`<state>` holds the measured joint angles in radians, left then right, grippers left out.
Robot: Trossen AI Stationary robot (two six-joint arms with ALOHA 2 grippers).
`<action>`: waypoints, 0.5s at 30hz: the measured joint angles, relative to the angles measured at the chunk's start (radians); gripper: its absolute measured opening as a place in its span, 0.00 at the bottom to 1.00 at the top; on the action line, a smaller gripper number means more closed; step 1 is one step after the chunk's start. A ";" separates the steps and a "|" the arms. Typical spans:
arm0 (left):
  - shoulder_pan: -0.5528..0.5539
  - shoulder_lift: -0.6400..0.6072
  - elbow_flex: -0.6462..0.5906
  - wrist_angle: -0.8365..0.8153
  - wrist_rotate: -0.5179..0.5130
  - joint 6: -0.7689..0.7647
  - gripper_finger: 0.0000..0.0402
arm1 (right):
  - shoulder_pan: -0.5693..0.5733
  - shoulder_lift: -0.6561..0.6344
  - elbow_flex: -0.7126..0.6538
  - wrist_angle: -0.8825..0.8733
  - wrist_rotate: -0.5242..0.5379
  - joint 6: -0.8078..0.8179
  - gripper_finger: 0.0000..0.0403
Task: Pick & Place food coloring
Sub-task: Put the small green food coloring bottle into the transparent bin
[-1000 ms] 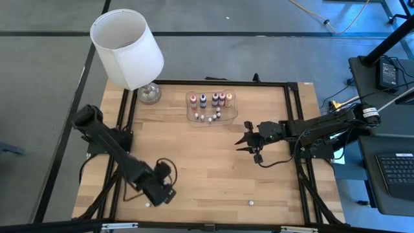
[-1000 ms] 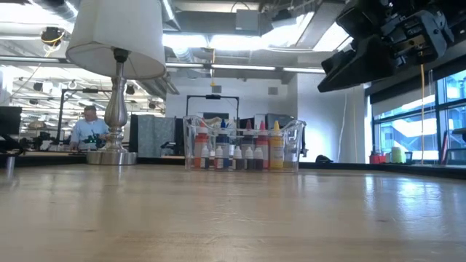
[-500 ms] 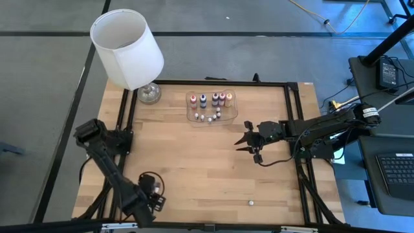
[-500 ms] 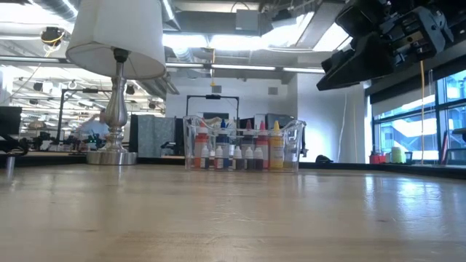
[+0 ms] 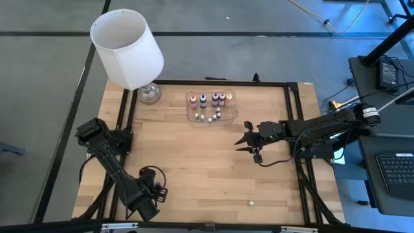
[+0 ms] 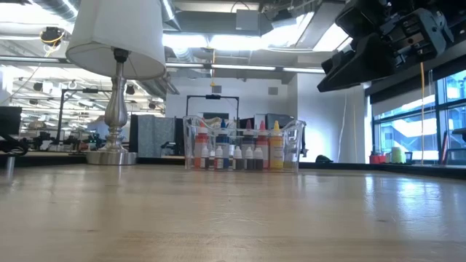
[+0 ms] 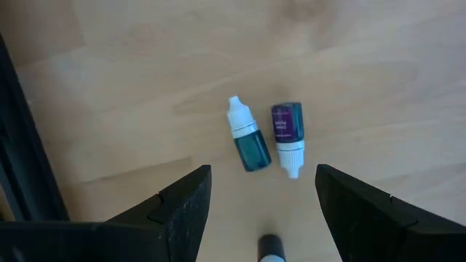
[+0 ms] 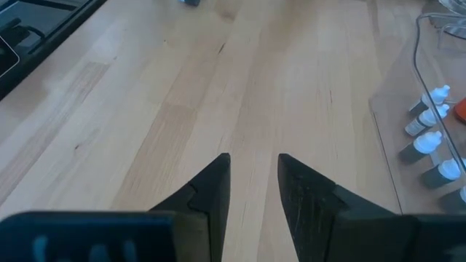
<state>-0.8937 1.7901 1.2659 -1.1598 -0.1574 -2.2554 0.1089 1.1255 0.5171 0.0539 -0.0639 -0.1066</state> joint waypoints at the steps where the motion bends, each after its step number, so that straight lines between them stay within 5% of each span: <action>1: 0.003 0.000 0.000 -0.004 0.000 0.000 0.60 | 0.000 0.000 0.000 -0.002 0.000 0.000 0.29; 15: 0.019 0.065 0.000 -0.052 0.028 0.015 0.60 | 0.000 0.000 0.000 -0.015 0.000 0.023 0.29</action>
<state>-0.8749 1.8550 1.2655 -1.2119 -0.1298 -2.2402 0.1088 1.1255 0.5171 0.0384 -0.0639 -0.0834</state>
